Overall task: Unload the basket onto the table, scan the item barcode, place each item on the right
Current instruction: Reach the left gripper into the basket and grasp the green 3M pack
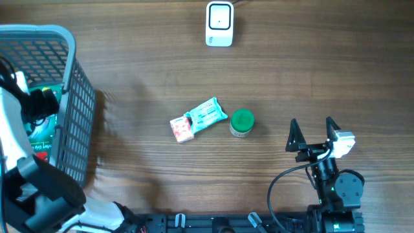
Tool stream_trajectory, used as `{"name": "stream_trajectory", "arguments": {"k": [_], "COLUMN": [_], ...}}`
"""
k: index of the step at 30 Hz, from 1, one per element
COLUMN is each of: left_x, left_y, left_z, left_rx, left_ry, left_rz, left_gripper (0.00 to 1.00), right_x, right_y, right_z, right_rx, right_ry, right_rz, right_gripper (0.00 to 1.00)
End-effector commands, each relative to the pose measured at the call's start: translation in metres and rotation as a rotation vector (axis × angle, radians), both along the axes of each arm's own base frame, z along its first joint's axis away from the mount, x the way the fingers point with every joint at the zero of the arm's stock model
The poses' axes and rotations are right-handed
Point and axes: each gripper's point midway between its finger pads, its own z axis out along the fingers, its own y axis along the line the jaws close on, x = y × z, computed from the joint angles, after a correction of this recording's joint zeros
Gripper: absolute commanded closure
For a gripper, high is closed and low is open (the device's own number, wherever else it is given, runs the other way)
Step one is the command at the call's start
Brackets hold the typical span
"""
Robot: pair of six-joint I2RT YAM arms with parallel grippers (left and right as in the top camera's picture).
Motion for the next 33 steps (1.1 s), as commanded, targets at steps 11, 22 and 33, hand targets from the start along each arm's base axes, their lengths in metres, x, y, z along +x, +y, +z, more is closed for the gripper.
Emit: {"name": "stream_trajectory", "arguments": {"k": [11, 22, 33], "left_x": [-0.044, -0.044, 0.013], "left_y": [-0.006, -0.004, 0.006], "left_z": [-0.109, -0.118, 0.011], "left_rx": [-0.016, 0.013, 0.128], "left_ry": [0.281, 0.266, -0.232], "left_rz": [-0.233, -0.203, 0.159], "left_gripper": [0.0, 0.96, 0.96], "right_x": [0.0, 0.0, 0.0], "right_y": [-0.001, -0.001, -0.001], "right_z": [0.001, 0.001, 0.001], "right_rx": [-0.011, -0.011, -0.011], "right_ry": [-0.006, -0.006, -0.006], "right_rz": [-0.006, -0.006, -0.006], "right_gripper": [0.0, 0.0, 0.0]}}
